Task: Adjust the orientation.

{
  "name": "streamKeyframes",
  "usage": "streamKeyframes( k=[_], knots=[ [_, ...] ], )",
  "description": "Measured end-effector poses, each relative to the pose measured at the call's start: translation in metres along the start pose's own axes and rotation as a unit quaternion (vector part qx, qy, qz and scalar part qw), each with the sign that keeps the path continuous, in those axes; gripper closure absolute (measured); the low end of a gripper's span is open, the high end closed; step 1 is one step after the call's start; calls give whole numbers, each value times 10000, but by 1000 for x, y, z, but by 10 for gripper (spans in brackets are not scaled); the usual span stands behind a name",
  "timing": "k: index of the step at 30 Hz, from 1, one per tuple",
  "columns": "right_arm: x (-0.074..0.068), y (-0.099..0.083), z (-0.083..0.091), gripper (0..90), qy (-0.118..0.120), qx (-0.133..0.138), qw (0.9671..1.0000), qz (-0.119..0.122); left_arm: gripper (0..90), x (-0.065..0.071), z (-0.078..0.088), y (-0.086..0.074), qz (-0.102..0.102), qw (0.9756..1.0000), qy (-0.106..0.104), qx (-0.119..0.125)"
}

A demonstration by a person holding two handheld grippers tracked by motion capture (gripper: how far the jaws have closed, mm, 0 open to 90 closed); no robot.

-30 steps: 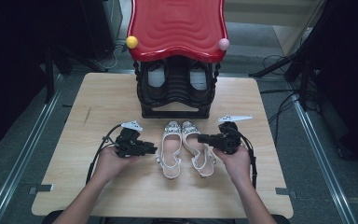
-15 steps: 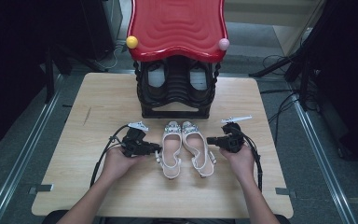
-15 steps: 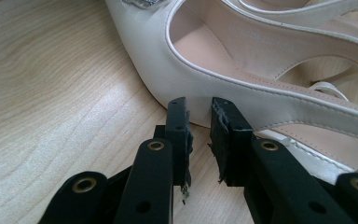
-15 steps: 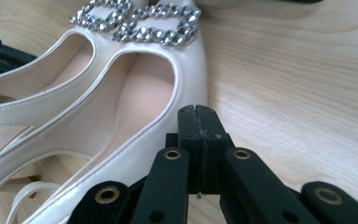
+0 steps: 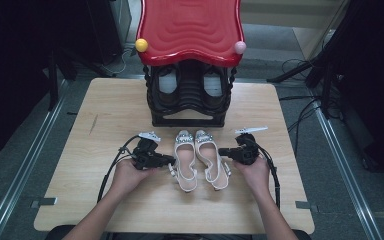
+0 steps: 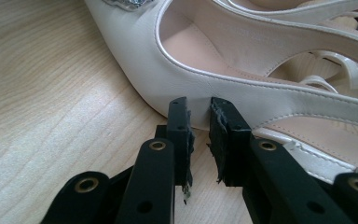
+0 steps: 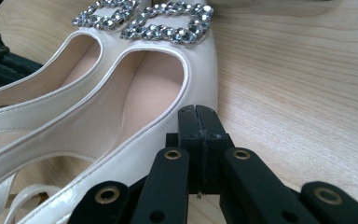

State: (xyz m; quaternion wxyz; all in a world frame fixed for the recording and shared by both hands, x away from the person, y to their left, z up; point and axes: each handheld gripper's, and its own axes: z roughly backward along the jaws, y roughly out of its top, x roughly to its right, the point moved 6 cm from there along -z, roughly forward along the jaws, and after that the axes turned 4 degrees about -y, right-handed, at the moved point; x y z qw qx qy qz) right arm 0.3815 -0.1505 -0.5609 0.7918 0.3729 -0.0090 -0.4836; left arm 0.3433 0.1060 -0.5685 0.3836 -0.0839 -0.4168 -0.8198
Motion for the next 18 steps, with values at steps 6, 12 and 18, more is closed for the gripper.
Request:
streamKeyframes(
  k=[6, 12, 18],
  knots=[
    [-2, -1, -1, 900, -2, 49, 10000, -19, 785, 5, -4, -1, -47, 9999, -97, -36],
    [-3, -1, -4, 900, 60, 100, 9999, -107, 790, 11, -7, -1, -45, 9998, -157, -74],
    [-4, 1, -6, 900, -27, 114, 9999, -26, 828, 16, -9, -4, -35, 9997, -235, -71]
  ],
)
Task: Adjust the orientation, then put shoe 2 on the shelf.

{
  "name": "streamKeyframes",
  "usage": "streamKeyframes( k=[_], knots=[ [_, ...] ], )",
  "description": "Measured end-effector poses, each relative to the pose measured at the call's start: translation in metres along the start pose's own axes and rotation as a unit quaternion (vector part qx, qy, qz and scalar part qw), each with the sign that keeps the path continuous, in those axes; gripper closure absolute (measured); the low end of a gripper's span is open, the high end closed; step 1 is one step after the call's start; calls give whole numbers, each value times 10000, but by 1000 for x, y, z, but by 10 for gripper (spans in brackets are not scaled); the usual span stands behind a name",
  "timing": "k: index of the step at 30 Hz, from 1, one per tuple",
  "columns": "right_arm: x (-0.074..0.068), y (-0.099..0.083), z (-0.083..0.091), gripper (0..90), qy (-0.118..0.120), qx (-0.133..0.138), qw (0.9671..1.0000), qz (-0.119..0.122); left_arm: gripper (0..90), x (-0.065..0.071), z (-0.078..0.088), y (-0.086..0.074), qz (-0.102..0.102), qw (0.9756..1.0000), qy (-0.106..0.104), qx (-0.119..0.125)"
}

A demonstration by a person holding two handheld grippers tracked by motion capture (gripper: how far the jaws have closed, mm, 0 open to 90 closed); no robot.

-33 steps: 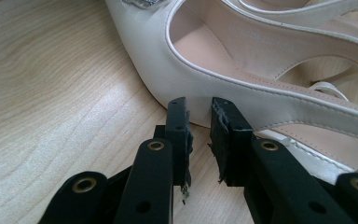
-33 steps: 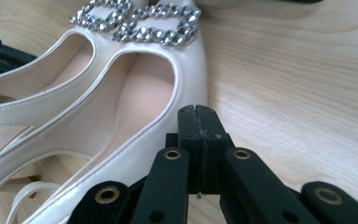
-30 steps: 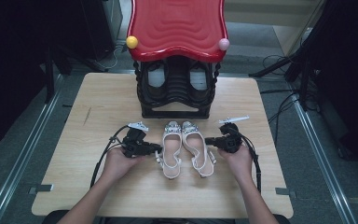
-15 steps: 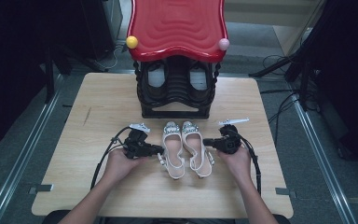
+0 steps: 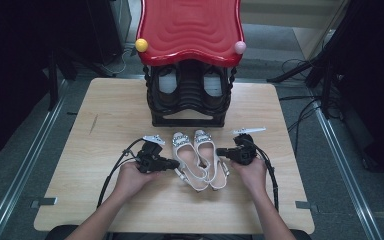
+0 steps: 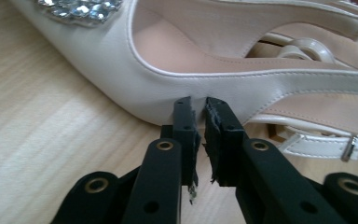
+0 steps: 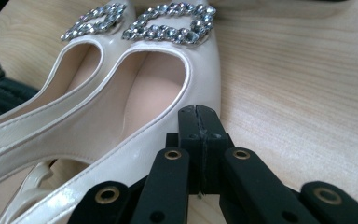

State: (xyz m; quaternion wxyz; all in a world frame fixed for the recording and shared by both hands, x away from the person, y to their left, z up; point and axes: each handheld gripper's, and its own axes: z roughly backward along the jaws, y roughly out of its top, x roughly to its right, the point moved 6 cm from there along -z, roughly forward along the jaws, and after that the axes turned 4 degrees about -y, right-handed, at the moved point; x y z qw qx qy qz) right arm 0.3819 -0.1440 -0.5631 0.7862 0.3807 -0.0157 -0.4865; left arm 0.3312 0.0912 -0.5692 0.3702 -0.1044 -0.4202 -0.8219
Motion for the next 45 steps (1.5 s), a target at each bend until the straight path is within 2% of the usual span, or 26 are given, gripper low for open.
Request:
streamKeyframes(
  k=[3, 6, 8, 10, 12, 14, 16, 19, 24, 29, 35, 45],
  knots=[
    [-1, 2, -2, 900, -77, 6, 9999, 66, 827, 2, -1, -1, 25, 10000, -68, -14],
    [0, 3, -1, 900, -40, 7, 10000, 37, 821, 3, 1, -2, -30, 10000, -79, -33],
    [3, 4, 1, 900, -81, 15, 10000, 45, 780, 3, 5, -2, -36, 9999, -124, -76],
    [4, 6, 3, 900, -92, -30, 9999, 57, 749, 2, 11, 0, -69, 10000, -25, 3],
    [4, 9, 7, 865, 11, 57, 10000, 38, 714, 2, 17, 1, -90, 9999, 12, 52],
    [2, 12, 13, 830, 96, 165, 9998, 23, 671, -1, 24, 0, -160, 9996, 220, 74],
    [-3, 13, 19, 799, 181, 263, 9995, 49, 637, -3, 29, -1, -183, 9992, 336, 96],
    [-11, 16, 22, 773, 239, 340, 9990, 168, 604, -6, 36, -2, -141, 9989, 394, 205],
    [-24, 22, 20, 746, 279, 255, 9991, 216, 574, -10, 43, -4, -103, 9984, 489, 273],
    [-36, 26, 17, 715, 283, 239, 9984, 425, 559, -13, 47, -7, -67, 9980, 547, 310],
    [-45, 26, 12, 683, 291, 175, 9974, 642, 547, -16, 54, -7, -38, 9972, 589, 462],
    [-59, 27, -3, 639, 291, -68, 9964, 791, 540, -20, 59, -9, -53, 9964, 715, 458]
  ],
)
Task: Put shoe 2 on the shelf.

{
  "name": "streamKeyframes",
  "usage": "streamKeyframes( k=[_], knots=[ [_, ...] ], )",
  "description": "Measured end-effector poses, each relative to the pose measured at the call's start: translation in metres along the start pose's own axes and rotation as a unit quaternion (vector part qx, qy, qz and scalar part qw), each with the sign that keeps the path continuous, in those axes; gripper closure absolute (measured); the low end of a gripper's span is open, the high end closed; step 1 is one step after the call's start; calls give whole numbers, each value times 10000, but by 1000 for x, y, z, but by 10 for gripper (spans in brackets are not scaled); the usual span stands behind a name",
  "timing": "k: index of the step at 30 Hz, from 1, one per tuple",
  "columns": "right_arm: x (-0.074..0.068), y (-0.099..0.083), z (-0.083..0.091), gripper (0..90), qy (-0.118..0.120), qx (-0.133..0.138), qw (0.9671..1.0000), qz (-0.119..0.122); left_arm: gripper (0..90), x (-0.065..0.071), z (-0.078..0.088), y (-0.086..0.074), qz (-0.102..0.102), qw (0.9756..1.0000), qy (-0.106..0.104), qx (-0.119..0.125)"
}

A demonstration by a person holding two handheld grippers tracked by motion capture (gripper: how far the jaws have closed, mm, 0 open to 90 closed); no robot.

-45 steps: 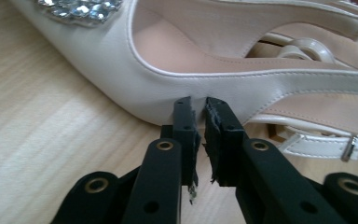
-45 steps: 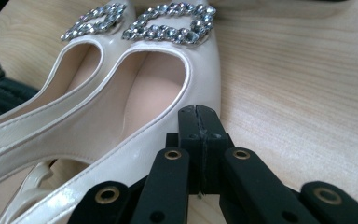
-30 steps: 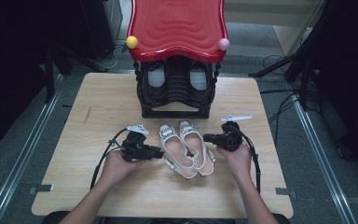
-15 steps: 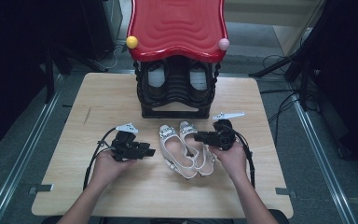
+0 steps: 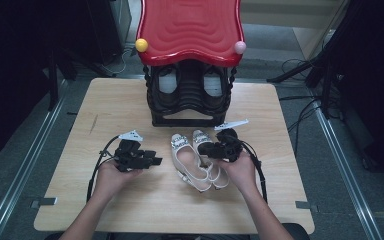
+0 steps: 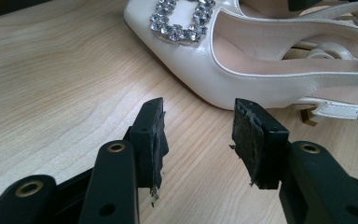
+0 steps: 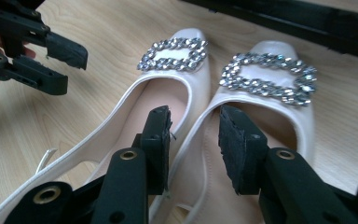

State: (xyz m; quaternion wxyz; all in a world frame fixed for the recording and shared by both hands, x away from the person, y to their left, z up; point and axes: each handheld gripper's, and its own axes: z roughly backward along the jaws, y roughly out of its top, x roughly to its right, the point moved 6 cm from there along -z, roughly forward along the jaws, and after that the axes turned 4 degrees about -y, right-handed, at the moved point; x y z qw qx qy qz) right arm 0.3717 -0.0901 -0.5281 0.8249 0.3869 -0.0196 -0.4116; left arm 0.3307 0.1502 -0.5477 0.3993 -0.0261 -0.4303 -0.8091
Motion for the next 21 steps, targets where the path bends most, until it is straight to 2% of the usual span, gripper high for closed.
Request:
streamKeyframes(
  k=[6, 11, 13, 21],
  knots=[
    [-8, 2, -7, 616, -80, -248, 9996, 120, 540, -3, 2, 0, 2, 10000, 54, 30],
    [-10, 0, -13, 605, -79, -388, 9992, 42, 539, -3, 2, 0, -32, 10000, 65, 24],
    [-12, 0, -15, 601, -104, -425, 9990, 84, 539, -3, 2, 0, -41, 10000, 69, 27],
    [-17, 2, -15, 594, -232, -887, 9957, 146, 539, -2, 0, 1, -86, 9999, 95, 29]
  ],
)
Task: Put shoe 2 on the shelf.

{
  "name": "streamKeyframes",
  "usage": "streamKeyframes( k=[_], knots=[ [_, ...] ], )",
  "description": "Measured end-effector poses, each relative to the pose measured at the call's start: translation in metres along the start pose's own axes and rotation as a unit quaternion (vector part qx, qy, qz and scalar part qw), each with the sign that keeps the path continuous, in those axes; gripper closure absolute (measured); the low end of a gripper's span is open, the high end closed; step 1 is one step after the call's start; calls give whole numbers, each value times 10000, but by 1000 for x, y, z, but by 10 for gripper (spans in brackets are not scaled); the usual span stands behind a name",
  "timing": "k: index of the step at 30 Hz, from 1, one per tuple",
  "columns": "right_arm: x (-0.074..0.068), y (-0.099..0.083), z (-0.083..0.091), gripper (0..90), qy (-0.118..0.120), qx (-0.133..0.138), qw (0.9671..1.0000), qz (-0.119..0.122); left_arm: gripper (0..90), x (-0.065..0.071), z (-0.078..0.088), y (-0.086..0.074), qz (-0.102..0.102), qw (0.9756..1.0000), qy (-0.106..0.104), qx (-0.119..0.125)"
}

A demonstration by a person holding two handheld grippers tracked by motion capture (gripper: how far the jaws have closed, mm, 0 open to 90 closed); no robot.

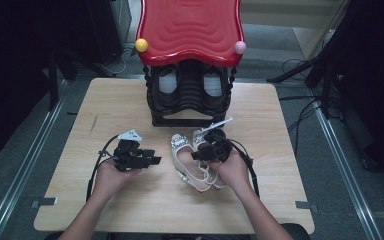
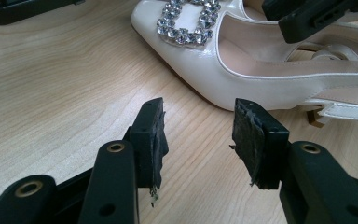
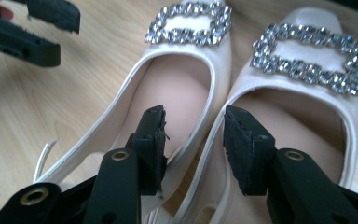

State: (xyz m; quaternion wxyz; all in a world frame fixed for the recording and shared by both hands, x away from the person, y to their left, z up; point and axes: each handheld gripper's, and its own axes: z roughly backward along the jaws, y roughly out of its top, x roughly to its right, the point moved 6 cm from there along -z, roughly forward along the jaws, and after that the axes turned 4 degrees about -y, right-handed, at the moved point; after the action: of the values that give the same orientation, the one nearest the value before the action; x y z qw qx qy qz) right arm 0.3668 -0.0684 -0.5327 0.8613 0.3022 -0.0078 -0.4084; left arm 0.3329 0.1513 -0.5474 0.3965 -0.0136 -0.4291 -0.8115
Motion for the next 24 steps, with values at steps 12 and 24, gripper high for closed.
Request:
streamKeyframes(
  k=[12, 24],
  knots=[
    [4, -9, -19, 672, -140, -550, 9981, -221, 542, -2, -1, 9, -85, 10000, -14, 51],
    [1, -4, -20, 807, -435, -743, 9960, -231, 538, -10, 2, 11, 8, 9999, -26, 106]
  ],
)
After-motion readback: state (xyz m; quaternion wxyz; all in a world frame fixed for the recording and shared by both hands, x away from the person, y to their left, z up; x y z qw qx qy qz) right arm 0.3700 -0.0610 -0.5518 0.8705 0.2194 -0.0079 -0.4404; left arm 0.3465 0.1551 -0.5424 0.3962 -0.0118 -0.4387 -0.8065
